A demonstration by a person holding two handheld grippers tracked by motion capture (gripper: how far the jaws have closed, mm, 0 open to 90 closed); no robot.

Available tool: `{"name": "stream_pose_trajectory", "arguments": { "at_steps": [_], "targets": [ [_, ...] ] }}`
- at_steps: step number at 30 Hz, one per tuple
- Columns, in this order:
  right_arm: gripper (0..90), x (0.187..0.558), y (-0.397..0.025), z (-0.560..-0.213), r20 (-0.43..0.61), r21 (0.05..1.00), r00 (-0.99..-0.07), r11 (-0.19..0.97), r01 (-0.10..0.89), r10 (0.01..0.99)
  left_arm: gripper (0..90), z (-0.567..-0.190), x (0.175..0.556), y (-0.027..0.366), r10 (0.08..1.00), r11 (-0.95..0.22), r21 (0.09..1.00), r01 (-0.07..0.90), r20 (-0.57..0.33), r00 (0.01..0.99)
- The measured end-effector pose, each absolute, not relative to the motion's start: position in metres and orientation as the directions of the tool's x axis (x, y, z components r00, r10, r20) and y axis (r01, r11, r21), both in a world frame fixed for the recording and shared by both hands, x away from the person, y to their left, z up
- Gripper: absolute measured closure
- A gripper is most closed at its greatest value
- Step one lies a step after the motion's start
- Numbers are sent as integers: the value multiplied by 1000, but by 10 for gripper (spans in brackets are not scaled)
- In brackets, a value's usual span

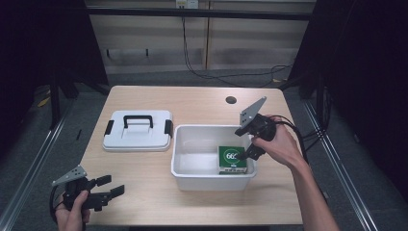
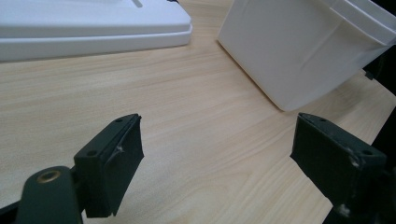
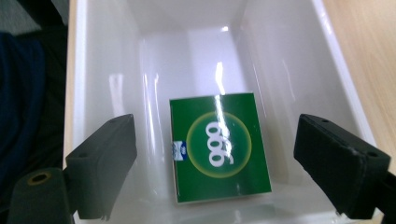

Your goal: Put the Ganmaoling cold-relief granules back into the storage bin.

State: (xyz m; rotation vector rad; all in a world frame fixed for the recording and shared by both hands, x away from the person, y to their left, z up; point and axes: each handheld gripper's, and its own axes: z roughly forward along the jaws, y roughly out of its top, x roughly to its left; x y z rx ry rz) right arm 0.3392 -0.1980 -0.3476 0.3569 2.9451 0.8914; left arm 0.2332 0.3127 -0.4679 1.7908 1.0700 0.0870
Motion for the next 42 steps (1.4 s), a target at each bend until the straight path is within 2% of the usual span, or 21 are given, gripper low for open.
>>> {"name": "stream_pose_trajectory", "arguments": {
  "at_steps": [4,10,26,42],
  "targets": [
    [130,333,-207,-346,14,622,-967,755,207,253,163,-468,233,313,694,-101,779,619,-391,604],
    [137,322,-221,-347,19,669,-962,711,215,273,163,-468,233,313,694,-99,778,620,-393,604],
    [136,299,-264,-355,-56,727,-896,633,265,440,163,-468,233,312,695,-96,777,622,-395,601],
    [132,268,-315,-381,-19,795,-806,497,346,592,163,-468,233,313,695,-102,777,621,-391,604]
  ]
}}
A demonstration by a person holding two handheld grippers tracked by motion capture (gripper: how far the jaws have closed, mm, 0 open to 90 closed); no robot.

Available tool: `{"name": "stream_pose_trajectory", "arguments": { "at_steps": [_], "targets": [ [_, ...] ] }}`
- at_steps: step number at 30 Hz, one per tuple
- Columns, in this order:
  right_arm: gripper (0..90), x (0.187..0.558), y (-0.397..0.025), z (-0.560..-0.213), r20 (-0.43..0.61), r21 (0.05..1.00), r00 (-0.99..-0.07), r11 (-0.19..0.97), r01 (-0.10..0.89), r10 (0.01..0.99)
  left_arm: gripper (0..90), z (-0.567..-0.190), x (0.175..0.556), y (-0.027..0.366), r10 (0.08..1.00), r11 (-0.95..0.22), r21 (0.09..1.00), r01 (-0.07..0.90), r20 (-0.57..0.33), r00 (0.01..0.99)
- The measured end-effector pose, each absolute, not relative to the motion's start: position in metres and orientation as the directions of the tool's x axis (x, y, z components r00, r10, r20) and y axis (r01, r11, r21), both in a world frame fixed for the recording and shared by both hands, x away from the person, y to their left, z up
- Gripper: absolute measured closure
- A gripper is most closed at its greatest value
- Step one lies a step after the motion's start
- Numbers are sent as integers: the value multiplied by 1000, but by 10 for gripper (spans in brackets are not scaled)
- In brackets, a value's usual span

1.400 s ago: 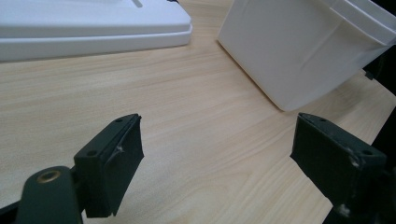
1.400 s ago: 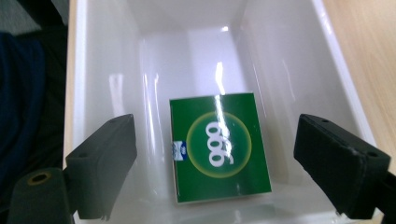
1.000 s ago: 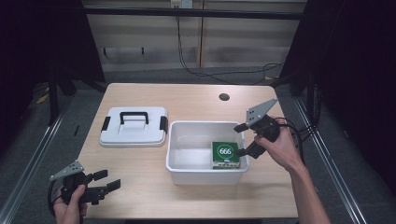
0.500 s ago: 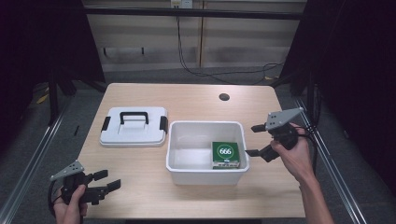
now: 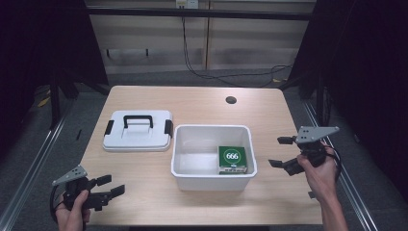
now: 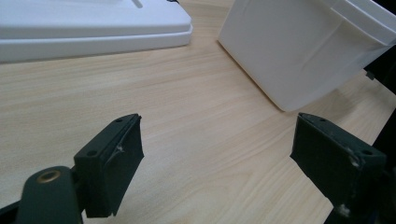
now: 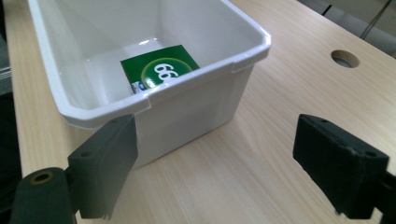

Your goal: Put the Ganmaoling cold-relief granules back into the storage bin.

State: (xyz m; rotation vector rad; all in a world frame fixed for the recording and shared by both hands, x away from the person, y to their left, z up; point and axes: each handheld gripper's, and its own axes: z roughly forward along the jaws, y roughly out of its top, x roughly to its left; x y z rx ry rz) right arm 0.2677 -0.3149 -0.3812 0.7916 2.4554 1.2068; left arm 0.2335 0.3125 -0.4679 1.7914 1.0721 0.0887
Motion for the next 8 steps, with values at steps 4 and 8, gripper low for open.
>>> {"name": "stream_pose_trajectory", "arguments": {
  "at_steps": [4,8],
  "targets": [
    [141,260,-324,-392,-27,804,-771,472,362,637,163,-467,233,313,693,-96,781,616,-392,605],
    [138,254,-335,-396,-27,820,-741,438,367,671,163,-467,233,312,694,-95,782,616,-392,604]
  ]
}}
